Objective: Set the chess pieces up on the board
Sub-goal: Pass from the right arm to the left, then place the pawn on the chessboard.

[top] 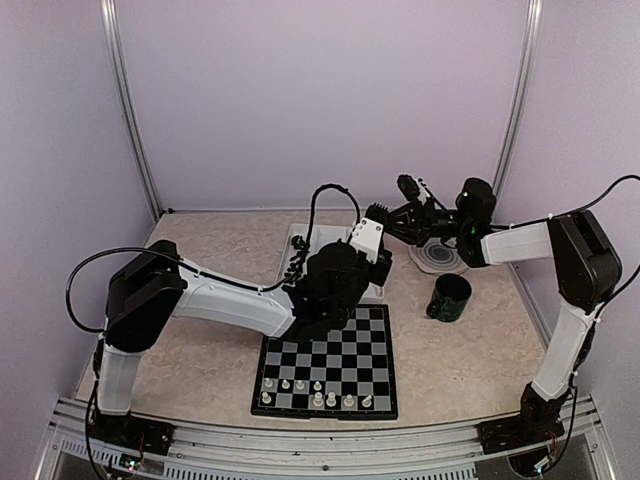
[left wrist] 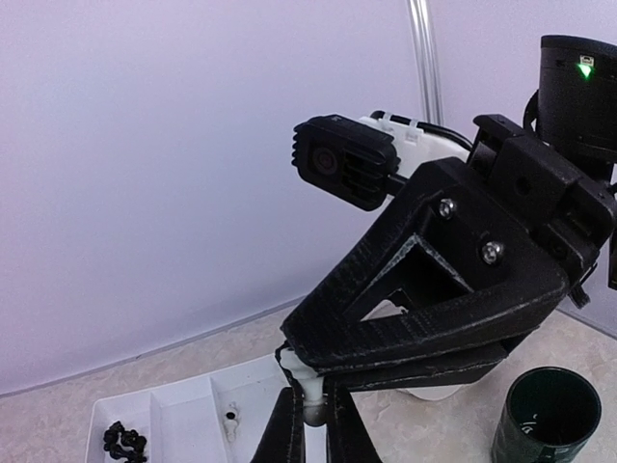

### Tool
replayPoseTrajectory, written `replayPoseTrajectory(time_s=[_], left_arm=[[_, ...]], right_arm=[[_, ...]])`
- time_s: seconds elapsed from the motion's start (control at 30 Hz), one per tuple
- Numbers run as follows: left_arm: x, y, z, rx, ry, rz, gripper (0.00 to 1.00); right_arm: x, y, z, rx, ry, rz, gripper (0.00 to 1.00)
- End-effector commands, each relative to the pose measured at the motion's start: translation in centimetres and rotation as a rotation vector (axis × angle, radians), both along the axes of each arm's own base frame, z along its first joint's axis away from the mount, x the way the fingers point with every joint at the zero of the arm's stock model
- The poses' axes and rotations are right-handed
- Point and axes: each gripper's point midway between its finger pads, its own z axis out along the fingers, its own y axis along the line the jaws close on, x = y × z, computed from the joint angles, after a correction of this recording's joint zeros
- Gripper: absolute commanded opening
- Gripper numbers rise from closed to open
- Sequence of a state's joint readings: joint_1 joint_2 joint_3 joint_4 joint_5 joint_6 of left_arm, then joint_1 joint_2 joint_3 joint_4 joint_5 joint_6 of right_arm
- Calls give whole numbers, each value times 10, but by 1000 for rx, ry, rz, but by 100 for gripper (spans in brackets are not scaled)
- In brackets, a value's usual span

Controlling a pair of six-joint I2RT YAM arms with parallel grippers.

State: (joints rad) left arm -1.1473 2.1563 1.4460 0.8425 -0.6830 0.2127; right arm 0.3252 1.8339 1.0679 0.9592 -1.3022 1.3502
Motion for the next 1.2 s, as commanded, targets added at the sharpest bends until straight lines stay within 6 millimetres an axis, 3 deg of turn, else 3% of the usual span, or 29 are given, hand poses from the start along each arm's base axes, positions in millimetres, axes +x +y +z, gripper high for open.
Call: replayPoseTrajectory(time_s=[0.0, 0.13, 0.2, 0.4, 0.63, 0.9, 1.17], left_arm=[[3, 6, -4, 70, 99, -41, 0], [-5, 16, 7, 76, 343, -177, 0], [-7, 26, 1, 65, 536, -279, 0], [-51, 73, -41, 32, 1061, -445, 0], [-107, 129, -70, 82, 1463, -437, 0], [-170, 187, -113, 325, 1800, -347, 0], [-180, 204, -159, 405, 1923, -239, 0]], right_arm=[[-13, -4, 6, -19, -110, 75, 30], [-5, -29, 7, -35, -238, 42, 47], [2, -40, 5, -65, -294, -1, 51], [27, -61, -16, -277, -487, -139, 53], [27, -68, -33, -383, -595, -165, 54], [18, -68, -40, -378, -591, -129, 54], [6, -67, -33, -344, -610, -100, 54]])
